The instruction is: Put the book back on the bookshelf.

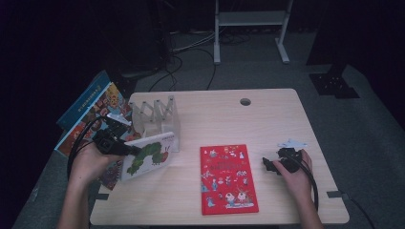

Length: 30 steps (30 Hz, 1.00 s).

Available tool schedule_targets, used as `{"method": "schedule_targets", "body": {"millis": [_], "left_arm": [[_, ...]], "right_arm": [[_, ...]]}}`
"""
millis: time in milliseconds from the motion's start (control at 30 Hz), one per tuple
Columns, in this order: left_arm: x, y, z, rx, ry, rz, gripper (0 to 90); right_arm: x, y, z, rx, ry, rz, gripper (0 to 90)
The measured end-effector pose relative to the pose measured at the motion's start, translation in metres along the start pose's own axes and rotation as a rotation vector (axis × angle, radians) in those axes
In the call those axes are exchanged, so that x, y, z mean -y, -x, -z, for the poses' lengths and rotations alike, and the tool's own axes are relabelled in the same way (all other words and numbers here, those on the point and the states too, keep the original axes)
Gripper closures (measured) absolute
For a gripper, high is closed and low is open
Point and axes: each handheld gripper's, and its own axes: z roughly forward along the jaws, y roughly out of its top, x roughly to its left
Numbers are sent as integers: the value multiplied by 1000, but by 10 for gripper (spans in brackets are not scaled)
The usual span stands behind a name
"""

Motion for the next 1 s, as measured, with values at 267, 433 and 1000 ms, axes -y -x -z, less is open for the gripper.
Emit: {"method": "schedule_targets", "body": {"millis": [267,433,1000], "left_arm": [[-3,-12,0,-24,9,33,752],[-13,-19,-4,-37,13,47,751],[-56,-37,-39,-95,78,111,751]], "right_arm": [[0,0,0,-1,-2,2,41],[0,0,0,-1,-3,1,40],[-1,0,-1,-1,-6,0,29]]}}
